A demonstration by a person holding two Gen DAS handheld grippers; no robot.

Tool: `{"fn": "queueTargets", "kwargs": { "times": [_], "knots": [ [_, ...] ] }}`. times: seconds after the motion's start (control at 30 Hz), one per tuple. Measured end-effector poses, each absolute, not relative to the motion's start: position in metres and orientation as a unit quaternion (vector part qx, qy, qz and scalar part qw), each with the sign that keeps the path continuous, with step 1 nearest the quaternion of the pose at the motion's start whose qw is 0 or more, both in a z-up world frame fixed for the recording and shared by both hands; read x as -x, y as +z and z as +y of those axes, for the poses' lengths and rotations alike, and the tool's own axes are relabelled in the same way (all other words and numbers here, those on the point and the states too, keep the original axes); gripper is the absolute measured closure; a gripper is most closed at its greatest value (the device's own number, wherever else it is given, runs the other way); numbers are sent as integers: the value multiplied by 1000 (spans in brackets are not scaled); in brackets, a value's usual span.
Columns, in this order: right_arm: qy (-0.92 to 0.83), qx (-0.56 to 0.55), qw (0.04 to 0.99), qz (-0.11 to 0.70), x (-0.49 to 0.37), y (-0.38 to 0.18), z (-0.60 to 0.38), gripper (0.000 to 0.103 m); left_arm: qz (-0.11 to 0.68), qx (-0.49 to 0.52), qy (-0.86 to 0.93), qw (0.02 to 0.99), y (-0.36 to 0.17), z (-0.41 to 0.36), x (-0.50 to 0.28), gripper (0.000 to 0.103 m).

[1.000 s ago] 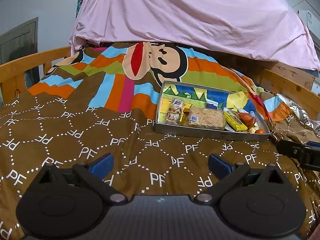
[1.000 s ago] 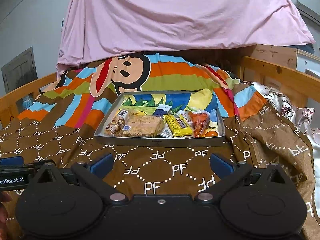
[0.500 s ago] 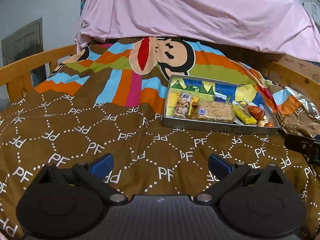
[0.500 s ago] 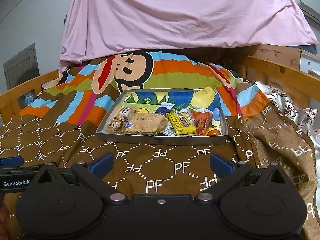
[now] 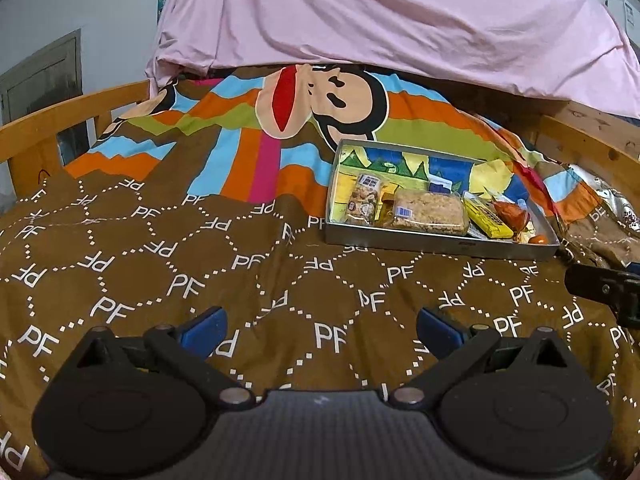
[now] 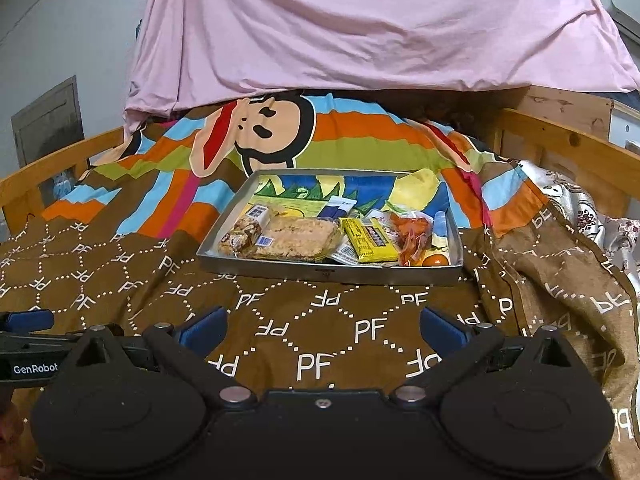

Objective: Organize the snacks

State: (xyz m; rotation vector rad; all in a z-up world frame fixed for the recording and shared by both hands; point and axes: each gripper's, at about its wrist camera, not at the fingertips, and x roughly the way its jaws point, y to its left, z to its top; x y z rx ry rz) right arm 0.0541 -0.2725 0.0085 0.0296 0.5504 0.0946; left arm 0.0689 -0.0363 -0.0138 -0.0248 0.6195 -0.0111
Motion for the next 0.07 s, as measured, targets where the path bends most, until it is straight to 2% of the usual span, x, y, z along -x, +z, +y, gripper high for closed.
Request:
{"fn": "queueTargets", "kwargs": {
  "times": [0.07],
  "knots": [
    [47,-12,960,276,-56,7,-271,1,307,12,-2,951,-15,-36,-69,1]
  ]
}}
